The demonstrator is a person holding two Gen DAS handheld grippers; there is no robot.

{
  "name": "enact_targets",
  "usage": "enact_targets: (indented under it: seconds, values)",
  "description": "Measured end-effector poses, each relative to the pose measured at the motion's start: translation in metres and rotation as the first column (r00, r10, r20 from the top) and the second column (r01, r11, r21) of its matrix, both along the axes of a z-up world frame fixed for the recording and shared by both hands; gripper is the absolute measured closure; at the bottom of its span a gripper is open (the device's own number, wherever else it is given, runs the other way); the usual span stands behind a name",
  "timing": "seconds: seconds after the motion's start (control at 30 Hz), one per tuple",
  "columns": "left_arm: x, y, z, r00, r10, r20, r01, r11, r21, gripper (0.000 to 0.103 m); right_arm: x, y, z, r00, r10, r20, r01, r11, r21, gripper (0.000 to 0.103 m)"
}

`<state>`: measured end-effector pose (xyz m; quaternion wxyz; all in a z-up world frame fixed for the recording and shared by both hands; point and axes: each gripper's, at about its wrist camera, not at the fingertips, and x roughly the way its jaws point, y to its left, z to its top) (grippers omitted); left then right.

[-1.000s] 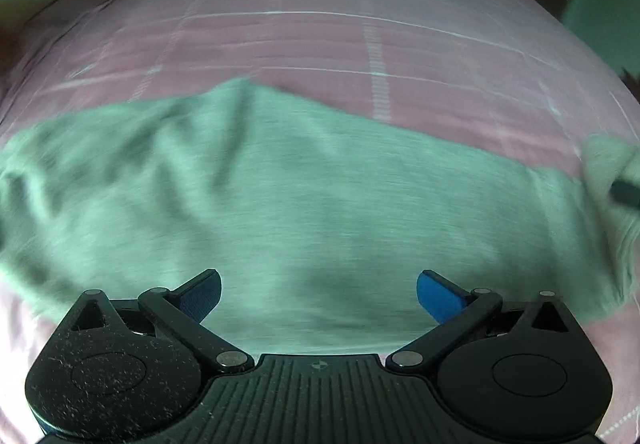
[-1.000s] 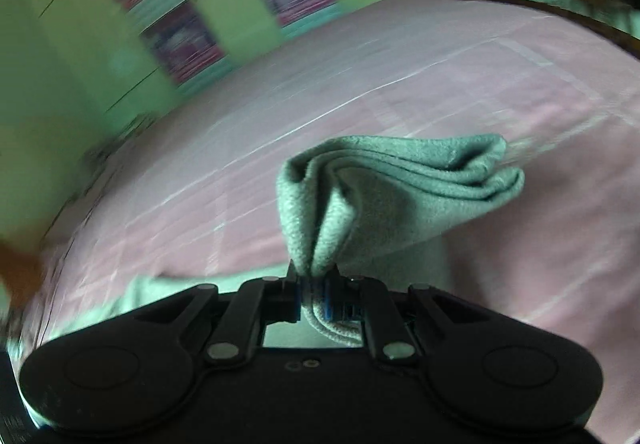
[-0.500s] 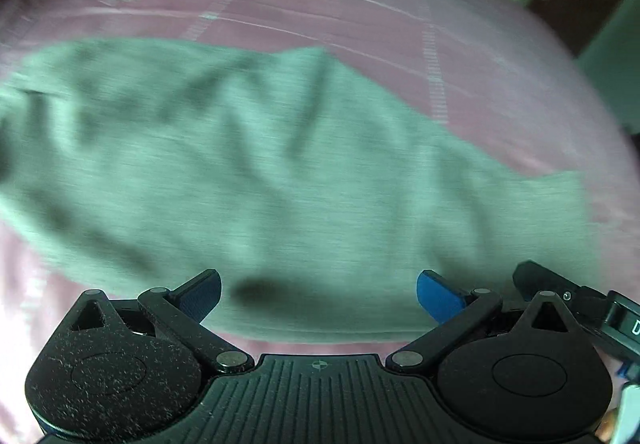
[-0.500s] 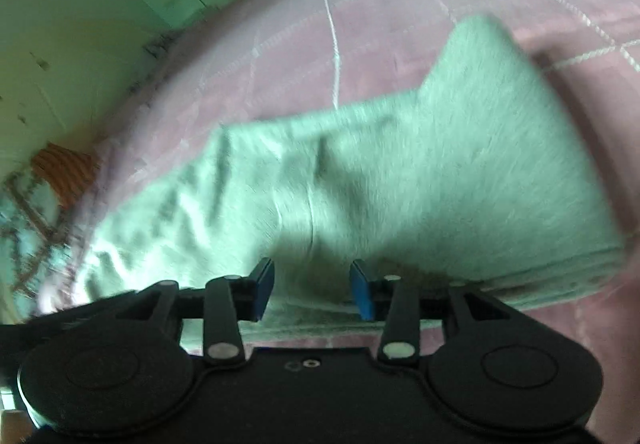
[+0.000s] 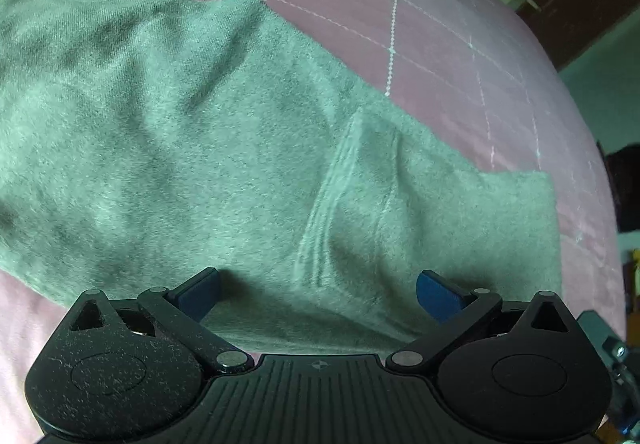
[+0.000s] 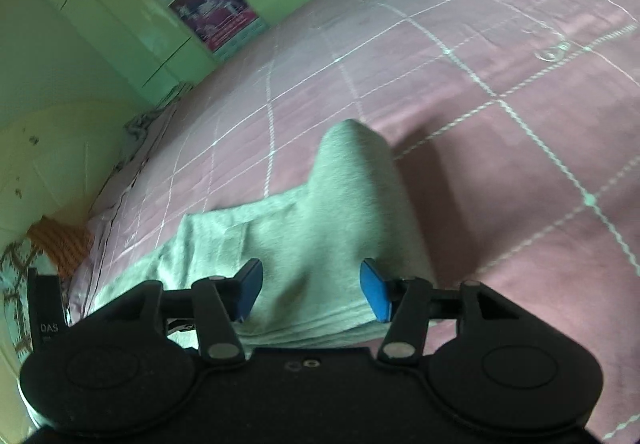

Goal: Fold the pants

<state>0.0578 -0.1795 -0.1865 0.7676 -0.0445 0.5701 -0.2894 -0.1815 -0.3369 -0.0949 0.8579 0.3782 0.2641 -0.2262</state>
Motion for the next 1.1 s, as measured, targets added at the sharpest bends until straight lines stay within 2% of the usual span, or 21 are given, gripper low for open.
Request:
enact_targets:
  seconds: [0.1,0.3,0.43,0.47,0.5,0.53,0.57,0.67,0.73,0.83,0.97,1.03,1.1]
  values:
    - [-0.001,-0.002,0.000,0.999,0.032,-0.031,-0.034,0.998,-0.058,0.000,-0.009,-0.004,0.000,0.999,-0.044,0.014,0.044,0.999,-0.009,0.049]
    - [-0.001,-0.018,-0.005,0.999,-0.040,-0.016,0.040,0.999,-0.005,0.000,-0.021,-0.018,-0.009,0.995,-0.097,0.017,0.096,0.995,0.041,0.047]
    - [0.002,-0.022,-0.003,0.999,-0.003,-0.041,0.003,1.000,-0.013,0.000,-0.025,-0.019,-0.013,0.994,-0.106,0.016,0.105,0.993,0.050,0.047]
    - [0.002,-0.021,-0.002,0.999,0.004,-0.049,-0.006,0.999,-0.031,0.004,-0.025,-0.019,-0.013,0.994,-0.109,0.017,0.108,0.993,0.053,0.047]
    - [0.003,-0.017,-0.001,0.998,0.011,-0.059,-0.015,0.998,-0.060,0.030,-0.025,-0.019,-0.014,0.994,-0.109,0.019,0.108,0.993,0.054,0.047]
    - [0.005,-0.014,0.000,0.997,0.012,-0.075,-0.018,0.997,-0.070,0.048,-0.025,-0.019,-0.014,0.994,-0.109,0.021,0.108,0.993,0.055,0.047]
    - [0.005,-0.014,0.000,0.997,0.026,-0.078,-0.032,0.997,-0.064,0.050,-0.025,-0.019,-0.014,0.994,-0.110,0.023,0.108,0.992,0.057,0.047]
    - [0.007,-0.007,-0.002,0.993,0.062,-0.102,-0.073,0.991,-0.110,0.053,-0.026,-0.019,-0.012,0.993,-0.115,0.031,0.113,0.992,0.054,0.047]
    - [0.007,0.000,-0.002,0.992,0.084,-0.091,-0.096,0.986,-0.135,0.086,-0.026,-0.020,-0.012,0.993,-0.116,0.033,0.114,0.992,0.056,0.047]
    - [0.004,0.004,0.014,0.995,0.093,-0.033,-0.097,0.983,-0.153,0.086,-0.026,-0.019,-0.012,0.992,-0.123,0.022,0.122,0.992,0.041,0.048]
    - [0.017,0.021,0.061,0.995,0.070,0.069,-0.053,0.974,-0.222,0.086,-0.015,-0.018,-0.007,0.994,-0.109,-0.005,0.109,0.994,-0.004,0.051]
    - [0.030,0.037,0.078,0.989,0.082,0.126,-0.054,0.975,-0.214,0.086,-0.006,-0.017,-0.003,0.995,-0.094,-0.008,0.094,0.995,-0.022,0.052]
    - [0.041,0.056,0.081,0.987,0.076,0.140,-0.050,0.981,-0.185,0.086,0.006,-0.014,-0.002,0.997,-0.070,-0.021,0.070,0.997,-0.034,0.056]
